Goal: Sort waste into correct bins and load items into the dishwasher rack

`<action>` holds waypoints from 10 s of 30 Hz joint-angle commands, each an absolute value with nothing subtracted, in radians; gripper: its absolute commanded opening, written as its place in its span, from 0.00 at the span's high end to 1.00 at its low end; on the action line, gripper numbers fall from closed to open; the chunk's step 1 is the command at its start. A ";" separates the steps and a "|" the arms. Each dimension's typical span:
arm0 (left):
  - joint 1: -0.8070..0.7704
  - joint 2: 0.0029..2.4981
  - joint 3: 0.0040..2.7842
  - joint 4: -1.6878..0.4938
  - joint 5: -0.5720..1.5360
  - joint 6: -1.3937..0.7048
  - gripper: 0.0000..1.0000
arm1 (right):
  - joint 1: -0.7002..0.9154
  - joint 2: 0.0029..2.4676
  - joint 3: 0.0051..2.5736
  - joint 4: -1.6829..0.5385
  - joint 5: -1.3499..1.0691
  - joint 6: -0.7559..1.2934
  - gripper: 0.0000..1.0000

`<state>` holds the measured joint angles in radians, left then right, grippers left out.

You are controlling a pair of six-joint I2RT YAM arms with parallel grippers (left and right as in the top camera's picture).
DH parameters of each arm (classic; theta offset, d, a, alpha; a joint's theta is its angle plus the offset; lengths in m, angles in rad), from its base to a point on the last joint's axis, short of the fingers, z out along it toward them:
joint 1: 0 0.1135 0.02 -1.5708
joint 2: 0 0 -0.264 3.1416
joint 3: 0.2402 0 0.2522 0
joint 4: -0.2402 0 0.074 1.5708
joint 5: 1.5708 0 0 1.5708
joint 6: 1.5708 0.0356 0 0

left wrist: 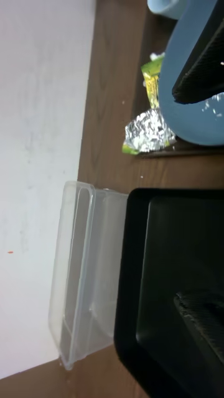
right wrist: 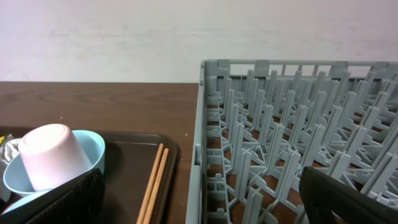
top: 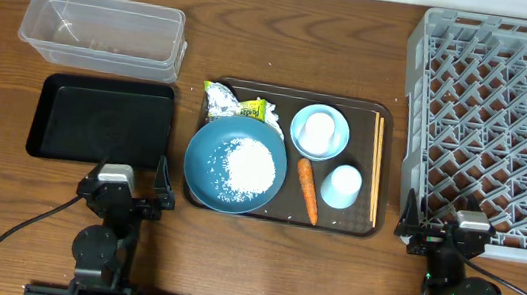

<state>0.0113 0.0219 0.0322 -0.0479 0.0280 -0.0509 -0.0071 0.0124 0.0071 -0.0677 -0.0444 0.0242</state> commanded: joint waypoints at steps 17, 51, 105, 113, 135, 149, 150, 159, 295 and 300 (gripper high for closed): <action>0.010 0.024 0.004 -0.027 0.608 -0.952 0.02 | 0.020 0.012 0.006 -0.072 -0.034 0.010 0.01; 0.010 0.526 0.844 -1.157 0.268 -0.466 0.02 | 0.020 0.012 0.006 -0.072 -0.033 0.010 0.01; -0.803 1.472 1.047 -0.691 -0.121 -0.453 0.02 | 0.020 0.012 0.006 -0.072 -0.033 0.010 0.01; -0.803 1.577 1.047 -0.679 -0.078 -0.429 0.02 | 0.020 0.012 0.006 -0.072 -0.034 0.010 0.01; -0.854 1.673 1.047 -0.615 -0.178 -0.307 0.00 | 0.020 0.012 0.006 -0.072 -0.033 0.010 0.01; -0.854 1.757 1.047 -0.585 -0.228 -0.307 0.31 | 0.020 0.012 0.006 -0.072 -0.033 0.010 0.01; -0.854 1.757 1.047 -0.585 -0.229 -0.307 0.31 | 0.020 0.012 0.006 -0.072 -0.034 0.010 0.01; -0.855 1.777 1.040 -0.577 -0.218 -0.308 0.40 | 0.020 0.012 0.006 -0.072 -0.033 0.010 0.01; 0.566 1.493 1.045 -0.139 1.053 -0.711 0.94 | 0.020 0.012 0.006 -0.072 -0.034 0.010 0.01; 0.638 1.493 1.046 -0.043 1.187 -0.764 0.94 | 0.020 0.012 0.006 -0.072 -0.034 0.010 0.01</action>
